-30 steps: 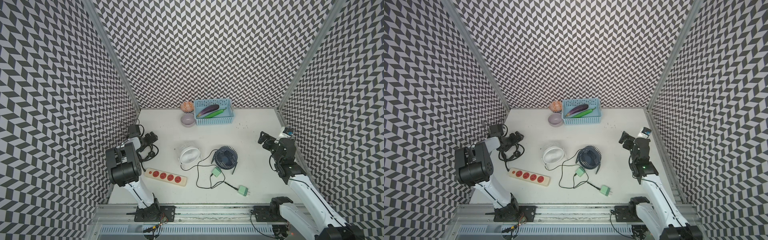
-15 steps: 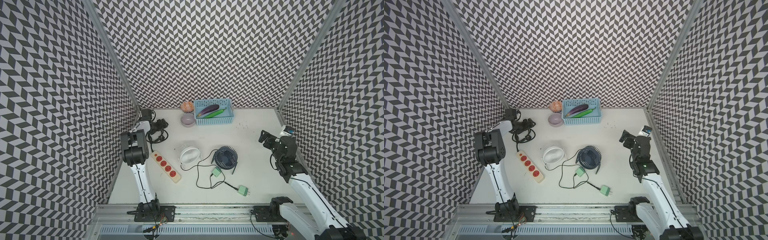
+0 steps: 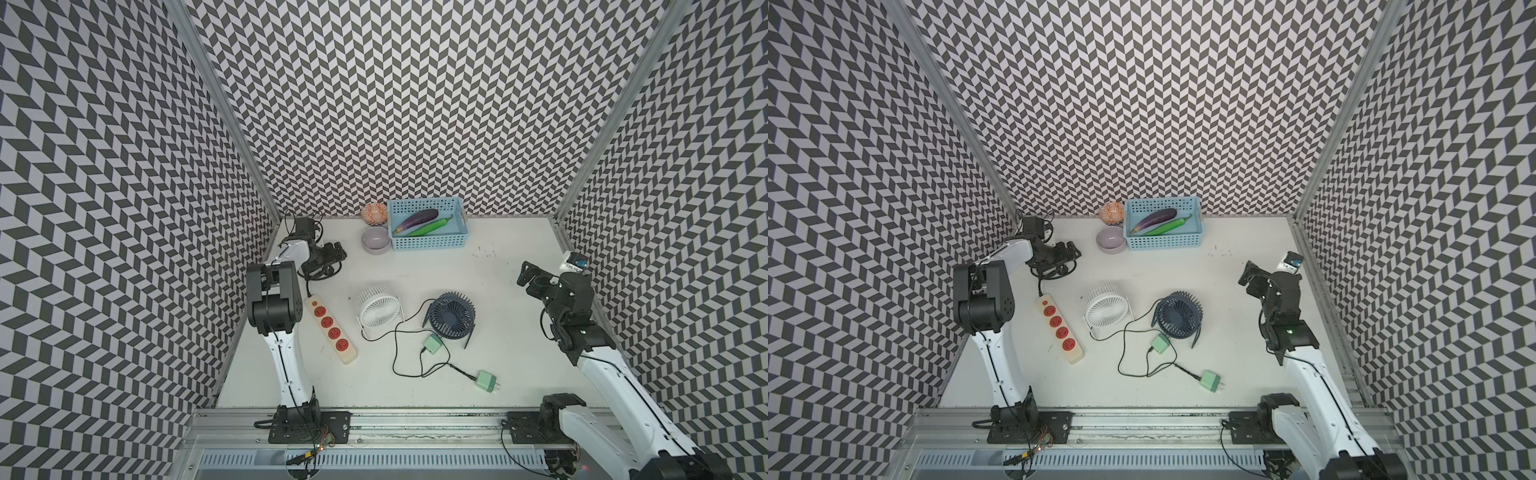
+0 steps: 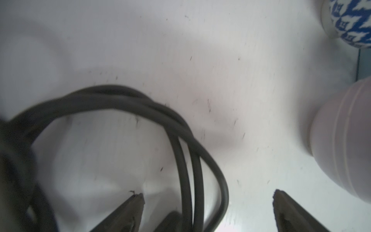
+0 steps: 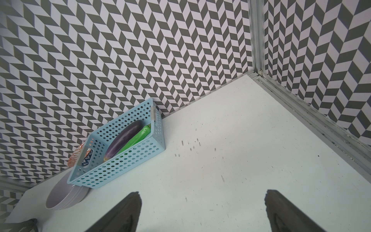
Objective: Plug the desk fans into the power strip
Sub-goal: Adjust the socket at the center of the board.
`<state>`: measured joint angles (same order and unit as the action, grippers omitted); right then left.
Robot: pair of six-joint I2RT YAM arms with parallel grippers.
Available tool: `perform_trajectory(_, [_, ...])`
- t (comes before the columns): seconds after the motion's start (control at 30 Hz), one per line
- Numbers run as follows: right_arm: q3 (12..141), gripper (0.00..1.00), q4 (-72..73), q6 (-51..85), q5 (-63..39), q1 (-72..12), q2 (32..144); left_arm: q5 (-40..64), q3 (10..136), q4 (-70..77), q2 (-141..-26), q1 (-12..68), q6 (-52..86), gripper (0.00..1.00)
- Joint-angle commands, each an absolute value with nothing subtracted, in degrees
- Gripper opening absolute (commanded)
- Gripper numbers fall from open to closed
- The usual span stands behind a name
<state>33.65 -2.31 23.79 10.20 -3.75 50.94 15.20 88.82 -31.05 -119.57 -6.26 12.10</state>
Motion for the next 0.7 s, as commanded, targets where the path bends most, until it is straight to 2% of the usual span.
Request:
perform_trajectory(0.0, [34.1,0.99,0.3,23.6,9.6,-3.9,50.8,13.8,85.1,-30.9,-112.8,-6.2,12.0,0.99])
perform_trajectory(0.5, [31.5,1.0,2.2,22.3,10.1,-3.9,48.3,9.8,55.9,-19.3,-86.2,-6.6,11.0,1.0])
perform_trajectory(0.67, [31.6,1.0,2.5,22.4,9.9,-3.9,48.7,8.9,49.3,-20.2,-81.5,-7.5,9.6,1.0])
